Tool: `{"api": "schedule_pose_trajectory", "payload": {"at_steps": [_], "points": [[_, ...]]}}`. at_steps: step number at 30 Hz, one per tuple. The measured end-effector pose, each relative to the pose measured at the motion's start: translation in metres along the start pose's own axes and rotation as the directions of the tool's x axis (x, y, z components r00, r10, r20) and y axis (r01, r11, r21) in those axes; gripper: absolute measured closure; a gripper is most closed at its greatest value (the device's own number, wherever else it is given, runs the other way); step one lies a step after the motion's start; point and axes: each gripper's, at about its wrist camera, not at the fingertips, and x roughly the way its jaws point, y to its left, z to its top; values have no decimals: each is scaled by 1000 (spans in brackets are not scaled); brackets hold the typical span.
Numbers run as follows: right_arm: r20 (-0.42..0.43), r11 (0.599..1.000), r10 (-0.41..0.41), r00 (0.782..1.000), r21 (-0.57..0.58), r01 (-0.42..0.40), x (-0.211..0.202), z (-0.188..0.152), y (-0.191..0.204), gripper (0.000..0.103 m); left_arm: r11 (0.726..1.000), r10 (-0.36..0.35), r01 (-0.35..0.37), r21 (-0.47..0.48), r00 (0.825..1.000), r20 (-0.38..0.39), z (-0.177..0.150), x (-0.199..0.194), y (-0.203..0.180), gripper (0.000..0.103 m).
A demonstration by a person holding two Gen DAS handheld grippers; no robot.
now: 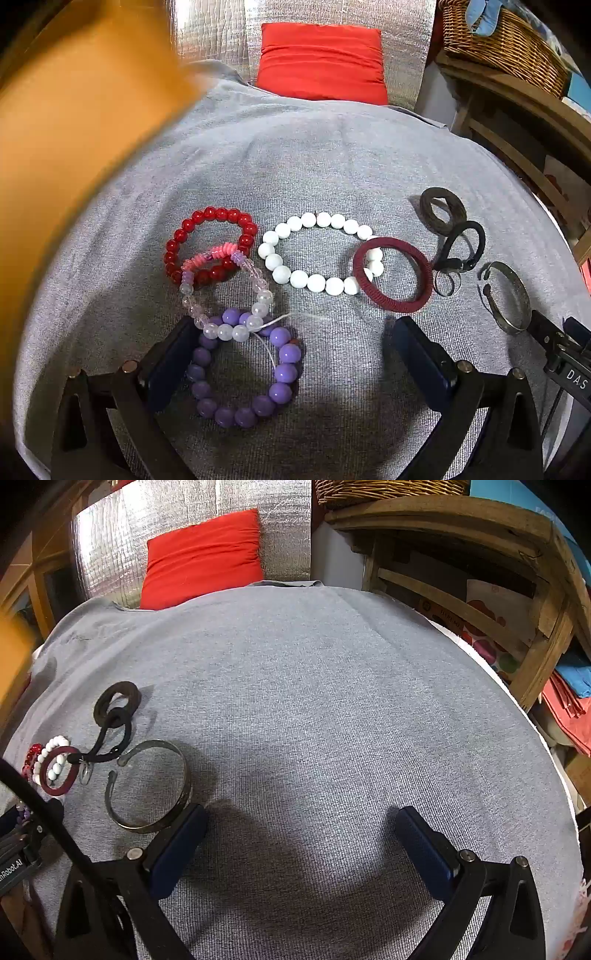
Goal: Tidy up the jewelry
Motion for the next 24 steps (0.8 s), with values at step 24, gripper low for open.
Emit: {"api": "schedule_pose_trajectory", "payload": {"at_steps": [24], "points": [[0, 1000, 0, 1000, 0, 0, 0, 0, 1, 0, 1000, -4, 4, -3, 1000, 1, 0, -1, 1, 0]]}}
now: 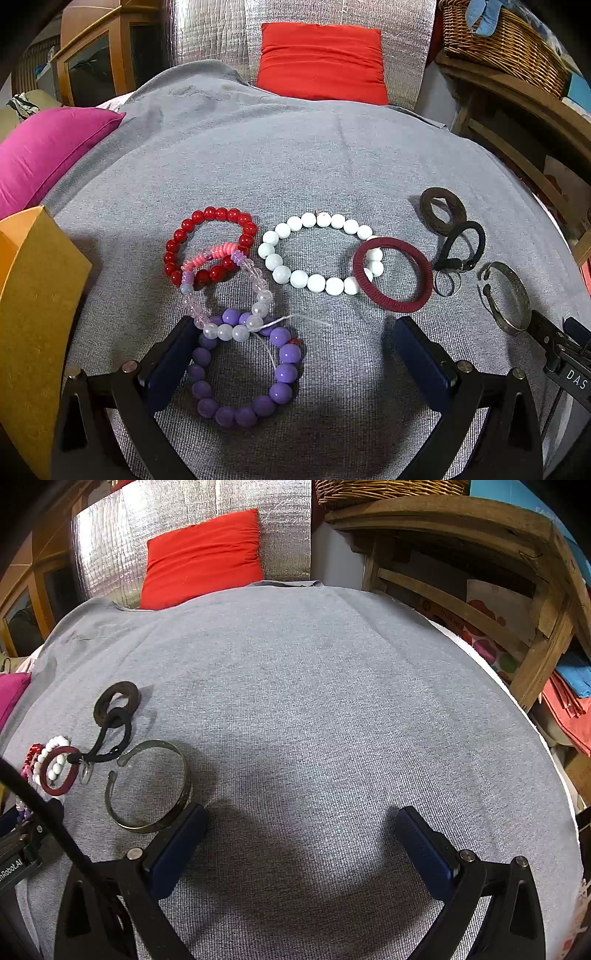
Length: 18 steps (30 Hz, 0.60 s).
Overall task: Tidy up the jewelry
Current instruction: 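Move both tools above the bracelets on the gray cloth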
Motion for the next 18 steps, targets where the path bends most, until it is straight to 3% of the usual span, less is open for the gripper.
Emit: {"api": "schedule_pose_trajectory", "payload": {"at_steps": [8, 12, 15, 18], "points": [[2, 1000, -3, 1000, 11, 3, 0, 0, 0, 0, 1000, 0, 0, 0, 1000, 2, 0, 0, 0, 0], [-23, 999, -22, 1000, 31, 22, -3, 0, 1, 0, 999, 43, -44, -32, 999, -12, 2, -2, -6, 0], [-51, 1000, -5, 999, 26, 6, -9, -3, 0, 0, 999, 5, -9, -37, 996, -88, 1, -12, -5, 0], [-76, 999, 34, 996, 9, -34, -13, -7, -2, 0, 997, 74, -75, -7, 989, -129, -2, -35, -8, 0]]}}
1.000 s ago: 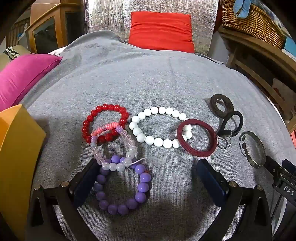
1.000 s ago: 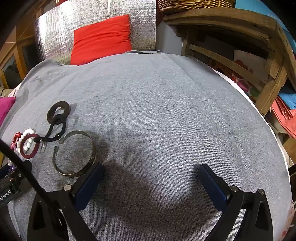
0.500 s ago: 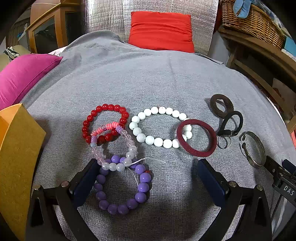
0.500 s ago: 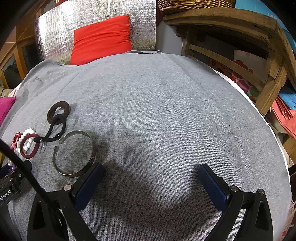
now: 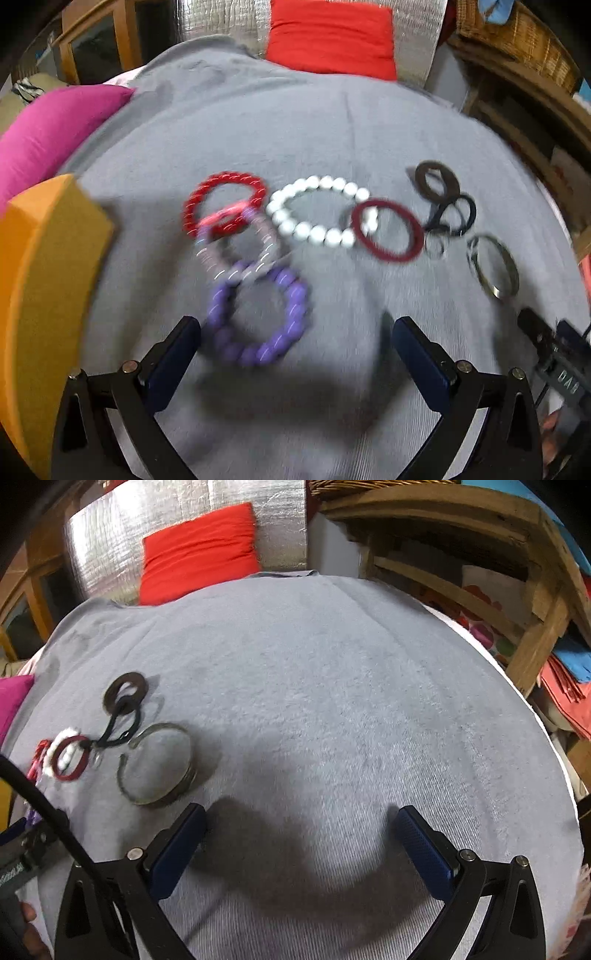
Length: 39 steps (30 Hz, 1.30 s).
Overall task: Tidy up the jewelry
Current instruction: 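Move both tools above the bracelets on the gray cloth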
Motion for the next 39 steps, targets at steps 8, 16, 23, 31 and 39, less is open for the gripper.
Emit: {"api": "schedule_pose_trajectory", "payload": {"at_steps": [8, 16, 23, 31, 39], "points": [[-26, 976, 214, 977, -33, -214, -68, 14, -9, 0, 994, 103, -106, -11, 940, 325, -16, -127, 22, 0], [171, 957, 267, 948, -165, -240, -164, -8, 11, 0, 990, 126, -144, 15, 910, 395, -43, -162, 44, 0], [260, 975, 193, 946, -159, -155, -188, -28, 22, 0, 991, 126, -132, -10, 911, 392, -48, -163, 55, 0], [225, 968, 226, 948, -161, -193, -177, -26, 35, 0, 990, 132, -138, -13, 910, 394, -47, -164, 54, 0], [215, 965, 239, 947, -163, -206, -175, -24, 37, 0, 990, 136, -144, -8, 912, 387, -44, -159, 50, 0]]}}
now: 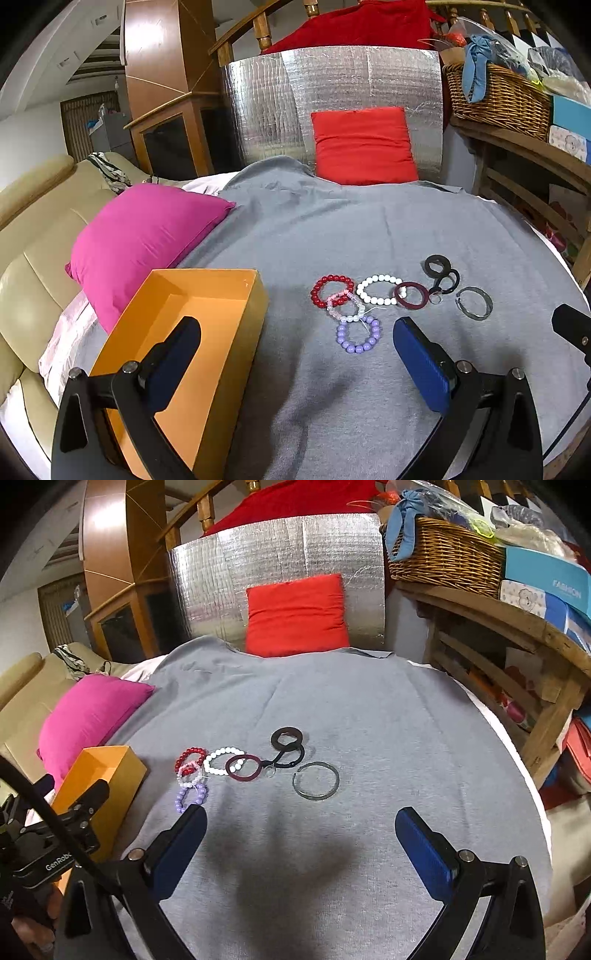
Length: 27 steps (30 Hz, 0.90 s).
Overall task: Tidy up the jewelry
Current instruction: 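Move both tools above the bracelets on the gray cloth, then grasp the metal cuff bangle with the right tool while the left grasps the purple bead bracelet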
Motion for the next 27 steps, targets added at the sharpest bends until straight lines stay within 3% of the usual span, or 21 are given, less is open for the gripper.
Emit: {"api": "schedule_pose_trajectory", "payload": {"at_steps": [8, 12, 20, 27], "points": [[-16, 1000, 7, 1000, 14, -7, 4, -2, -8, 0, 1000, 1, -1, 16, 1000, -7, -1, 5, -8, 0], [-48, 1000, 13, 999, 11, -13, 15, -2, -14, 0, 1000, -27, 27, 4, 998, -54, -1, 20, -4, 0], [-238, 999, 53, 970, 18, -50, 100, 2, -32, 3, 996, 25, -38, -84, 988, -152, -3, 66, 33, 0], [-312, 998, 50, 949, 53, -35, 157, 1, -43, 19, 999, -42, 41, -12, 990, -134, -4, 76, 11, 0]]}}
